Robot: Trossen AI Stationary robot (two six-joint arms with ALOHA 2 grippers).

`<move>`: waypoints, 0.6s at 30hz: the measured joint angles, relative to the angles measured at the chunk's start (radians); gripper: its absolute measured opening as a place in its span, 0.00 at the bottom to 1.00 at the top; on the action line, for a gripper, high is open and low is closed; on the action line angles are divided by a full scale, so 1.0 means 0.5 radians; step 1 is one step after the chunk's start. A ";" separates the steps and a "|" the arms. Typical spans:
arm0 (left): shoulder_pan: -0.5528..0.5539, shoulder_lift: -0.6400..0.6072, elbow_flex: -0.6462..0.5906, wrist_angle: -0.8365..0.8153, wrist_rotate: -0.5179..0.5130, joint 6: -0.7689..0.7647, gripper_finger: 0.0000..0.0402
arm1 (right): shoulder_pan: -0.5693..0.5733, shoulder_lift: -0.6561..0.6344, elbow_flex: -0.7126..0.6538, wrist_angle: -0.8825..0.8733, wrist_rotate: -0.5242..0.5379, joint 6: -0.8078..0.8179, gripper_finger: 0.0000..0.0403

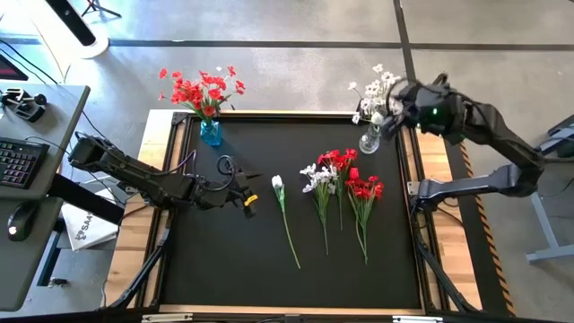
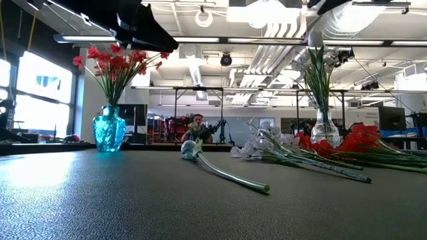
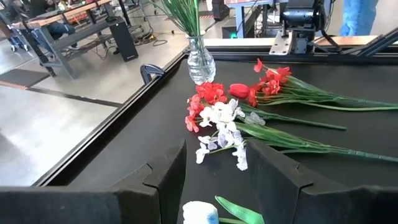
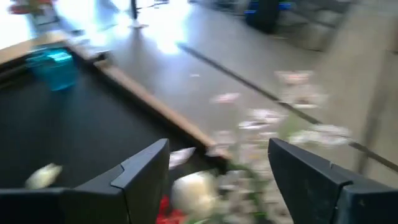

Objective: Sort flowers into vase by color
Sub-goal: Put the orange orchid into the blue vase

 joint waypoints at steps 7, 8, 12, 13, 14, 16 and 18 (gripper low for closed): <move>-0.081 -0.010 0.000 -0.003 0.001 0.033 0.39 | 0.700 0.007 -0.231 0.008 -0.014 0.348 0.60; -0.097 -0.018 0.000 -0.001 0.000 0.046 0.39 | 0.797 0.006 -0.293 0.018 -0.014 0.419 0.60; -0.167 -0.043 0.000 -0.009 0.000 0.101 0.39 | 1.111 0.008 -0.603 0.141 -0.038 0.699 0.58; -0.182 -0.051 0.000 -0.007 0.000 0.118 0.39 | 1.169 0.008 -0.685 0.186 -0.071 0.764 0.58; -0.197 -0.060 0.000 -0.012 0.000 0.128 0.39 | 1.217 0.008 -0.767 0.234 -0.119 0.827 0.58; -0.223 -0.080 0.000 -0.056 0.000 0.129 0.39 | 1.290 0.008 -0.917 0.346 -0.250 0.965 0.58; -0.239 -0.105 0.000 -0.136 0.001 0.079 0.39 | 1.342 0.009 -1.059 0.470 -0.401 1.140 0.58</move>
